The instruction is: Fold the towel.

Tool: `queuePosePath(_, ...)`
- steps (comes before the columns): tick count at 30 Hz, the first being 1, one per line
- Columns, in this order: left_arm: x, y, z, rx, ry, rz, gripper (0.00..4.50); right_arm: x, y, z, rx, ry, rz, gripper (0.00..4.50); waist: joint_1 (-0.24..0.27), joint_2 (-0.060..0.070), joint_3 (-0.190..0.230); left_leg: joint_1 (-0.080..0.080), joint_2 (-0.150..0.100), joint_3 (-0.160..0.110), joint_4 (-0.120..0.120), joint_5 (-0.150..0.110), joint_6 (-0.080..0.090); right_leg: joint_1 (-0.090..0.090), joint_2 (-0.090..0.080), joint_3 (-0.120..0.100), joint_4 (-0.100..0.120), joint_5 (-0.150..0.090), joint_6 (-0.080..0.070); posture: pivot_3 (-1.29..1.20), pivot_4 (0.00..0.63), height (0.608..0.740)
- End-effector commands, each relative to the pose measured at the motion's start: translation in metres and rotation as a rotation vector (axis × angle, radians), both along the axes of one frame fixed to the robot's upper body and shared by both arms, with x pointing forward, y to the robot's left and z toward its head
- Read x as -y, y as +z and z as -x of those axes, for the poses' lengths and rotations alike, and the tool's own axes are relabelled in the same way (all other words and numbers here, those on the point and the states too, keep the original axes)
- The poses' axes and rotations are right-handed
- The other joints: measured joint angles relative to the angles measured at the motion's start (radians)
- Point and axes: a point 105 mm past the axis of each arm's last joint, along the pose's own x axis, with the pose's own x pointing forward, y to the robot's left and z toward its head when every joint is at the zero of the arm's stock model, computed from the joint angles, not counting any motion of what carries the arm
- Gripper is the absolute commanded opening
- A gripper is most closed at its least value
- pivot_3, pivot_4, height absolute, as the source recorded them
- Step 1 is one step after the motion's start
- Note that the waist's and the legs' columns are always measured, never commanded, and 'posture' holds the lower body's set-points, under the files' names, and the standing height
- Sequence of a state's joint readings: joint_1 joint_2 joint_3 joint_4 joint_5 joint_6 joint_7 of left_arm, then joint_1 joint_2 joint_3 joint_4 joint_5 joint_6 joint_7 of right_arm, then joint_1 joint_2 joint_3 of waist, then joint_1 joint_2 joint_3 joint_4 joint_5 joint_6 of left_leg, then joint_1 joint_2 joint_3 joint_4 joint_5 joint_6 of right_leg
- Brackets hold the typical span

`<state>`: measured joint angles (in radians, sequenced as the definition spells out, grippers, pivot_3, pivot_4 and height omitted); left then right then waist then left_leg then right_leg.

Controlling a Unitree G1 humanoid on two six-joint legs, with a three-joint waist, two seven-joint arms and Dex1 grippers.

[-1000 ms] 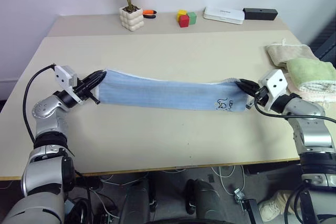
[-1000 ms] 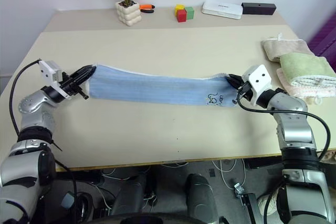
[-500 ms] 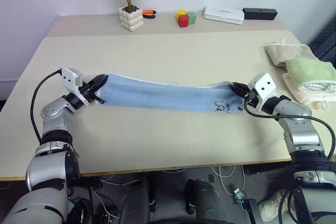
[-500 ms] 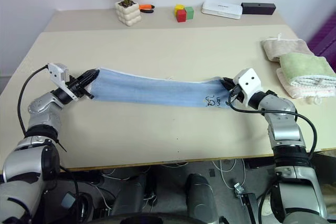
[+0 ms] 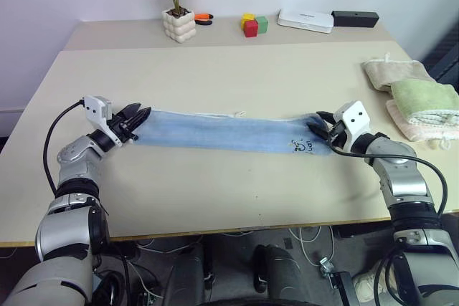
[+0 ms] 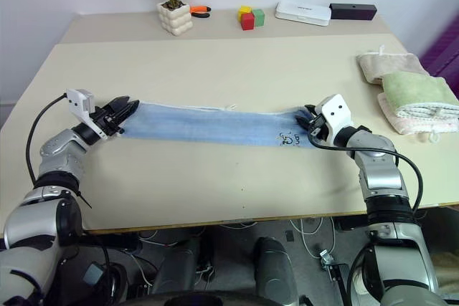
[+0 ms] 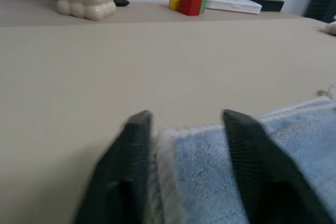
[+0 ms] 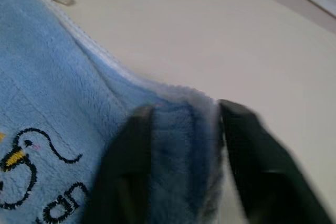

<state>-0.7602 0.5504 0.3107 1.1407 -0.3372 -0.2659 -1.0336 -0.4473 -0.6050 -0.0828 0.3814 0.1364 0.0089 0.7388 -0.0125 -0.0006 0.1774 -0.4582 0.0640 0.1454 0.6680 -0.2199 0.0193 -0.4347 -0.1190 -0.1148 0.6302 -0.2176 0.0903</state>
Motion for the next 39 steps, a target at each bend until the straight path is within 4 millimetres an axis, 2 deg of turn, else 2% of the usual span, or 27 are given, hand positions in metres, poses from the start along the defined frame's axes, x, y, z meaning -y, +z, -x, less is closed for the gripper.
queuePosePath(1,-0.012,0.016,0.000,0.050,0.038,0.003,3.87,0.008,0.017,-0.003,0.054,-0.023,-0.010,3.92,0.000,0.000,0.000,0.000,0.000,0.000,0.000,0.000,0.000,0.000,0.000,0.000,0.000,0.000,0.000,0.00,0.150,0.740)
queuePosePath(2,-0.018,0.018,0.000,0.051,0.060,0.013,4.39,0.012,0.019,-0.002,0.058,-0.034,-0.002,4.41,0.000,0.000,0.000,0.000,0.000,0.000,0.000,0.000,0.000,0.000,0.000,0.000,0.000,0.000,0.000,0.00,0.150,0.740)
queuePosePath(5,-0.028,0.025,0.001,0.049,0.083,0.063,4.46,0.015,0.030,0.001,0.078,-0.043,-0.022,4.47,-0.002,0.000,0.000,0.000,0.000,0.000,0.000,0.000,0.000,0.000,0.000,0.000,0.000,0.000,0.000,0.00,0.150,0.740)
queuePosePath(6,-0.028,0.028,0.002,0.054,0.076,0.081,4.22,0.016,0.038,0.001,0.105,-0.052,-0.038,4.49,-0.002,0.000,0.000,0.000,0.000,0.000,0.000,0.000,0.000,0.000,0.000,0.000,0.000,0.000,0.000,0.00,0.150,0.740)
queuePosePath(9,-0.030,0.048,0.001,0.109,0.075,0.137,2.95,0.014,0.068,0.001,0.203,-0.102,-0.151,3.51,0.002,0.000,0.000,0.000,0.000,0.000,0.000,0.000,0.000,0.000,0.000,0.000,0.000,0.000,0.000,0.00,0.150,0.740)
queuePosePath(11,-0.028,0.059,-0.001,0.138,0.080,0.151,1.96,0.007,0.078,0.001,0.226,-0.106,-0.218,2.51,0.001,0.000,0.000,0.000,0.000,-0.001,0.000,0.000,0.000,0.000,0.000,0.000,0.000,0.000,0.000,0.00,0.150,0.740)
queuePosePath(14,-0.004,0.088,-0.007,0.219,0.038,0.244,0.35,-0.033,0.074,0.000,0.219,-0.072,-0.284,0.92,0.001,0.000,0.000,0.000,0.000,-0.001,0.000,0.000,0.000,0.000,0.000,0.000,0.000,0.000,0.000,0.00,0.150,0.740)
queuePosePath(15,0.005,0.093,-0.008,0.232,0.024,0.270,0.03,-0.042,0.070,-0.002,0.208,-0.080,-0.301,0.56,0.002,-0.001,-0.001,0.000,0.000,-0.002,0.000,0.000,0.000,0.000,0.000,0.000,0.001,0.000,0.000,0.00,0.150,0.740)
queuePosePath(16,0.013,0.096,-0.009,0.236,0.012,0.298,0.00,-0.048,0.067,-0.003,0.203,-0.095,-0.315,0.05,0.002,-0.001,-0.001,0.000,0.000,-0.002,0.000,0.000,0.000,0.001,0.000,0.000,0.001,0.000,0.000,0.00,0.150,0.740)
queuePosePath(18,0.032,0.098,-0.012,0.217,-0.008,0.347,0.00,-0.063,0.062,-0.007,0.190,-0.113,-0.363,0.05,0.003,-0.001,-0.001,0.000,0.000,-0.002,0.001,0.000,0.000,0.001,0.000,0.000,0.001,0.000,0.000,0.00,0.150,0.740)
queuePosePath(21,0.083,0.088,-0.012,0.158,-0.083,0.439,0.00,-0.089,0.037,-0.015,0.103,-0.187,-0.409,0.05,0.002,-0.001,-0.001,0.000,-0.001,-0.002,0.001,0.000,0.000,0.001,0.000,0.000,0.000,0.000,0.000,0.00,0.150,0.740)
queuePosePath(23,0.106,0.073,-0.010,0.090,-0.099,0.501,0.00,-0.094,0.021,-0.017,0.066,-0.257,-0.427,0.05,0.002,-0.001,-0.001,0.000,-0.001,-0.002,0.001,0.000,0.000,0.002,0.000,0.000,0.000,0.000,0.000,0.00,0.150,0.740)
queuePosePath(25,0.121,0.056,-0.007,0.032,-0.103,0.501,0.00,-0.097,0.013,-0.017,0.038,-0.280,-0.455,0.05,-0.001,-0.001,-0.001,0.000,-0.001,-0.002,0.001,0.000,0.000,0.002,0.000,0.000,0.000,0.000,0.000,0.00,0.150,0.740)
queuePosePath(28,0.136,0.016,-0.002,-0.078,-0.101,0.475,0.00,-0.085,-0.008,-0.022,-0.024,-0.376,-0.419,0.05,-0.003,-0.001,-0.001,0.001,-0.001,-0.002,0.000,0.000,0.000,0.002,0.000,0.000,0.000,0.000,0.000,0.00,0.150,0.740)
queuePosePath(30,0.133,0.000,-0.002,-0.113,-0.071,0.446,0.00,-0.072,-0.012,-0.023,-0.010,-0.420,-0.386,0.05,-0.002,-0.001,-0.001,0.001,0.000,-0.002,0.000,0.000,-0.001,0.002,0.001,0.000,0.000,0.000,0.000,0.00,0.150,0.740)
queuePosePath(32,0.116,-0.008,-0.006,-0.136,-0.012,0.454,0.00,-0.061,-0.017,-0.021,-0.008,-0.444,-0.365,0.05,0.000,-0.001,-0.001,0.001,0.000,-0.002,0.000,0.000,0.000,0.002,0.001,0.000,0.000,0.000,0.000,0.00,0.150,0.740)
queuePosePath(39,0.055,-0.007,-0.015,-0.115,0.121,0.351,0.00,-0.032,-0.050,-0.003,-0.042,-0.530,-0.263,0.05,0.000,-0.001,-0.003,0.001,0.000,-0.003,-0.001,-0.001,0.001,0.002,0.001,0.000,0.000,0.000,0.000,0.00,0.150,0.740)
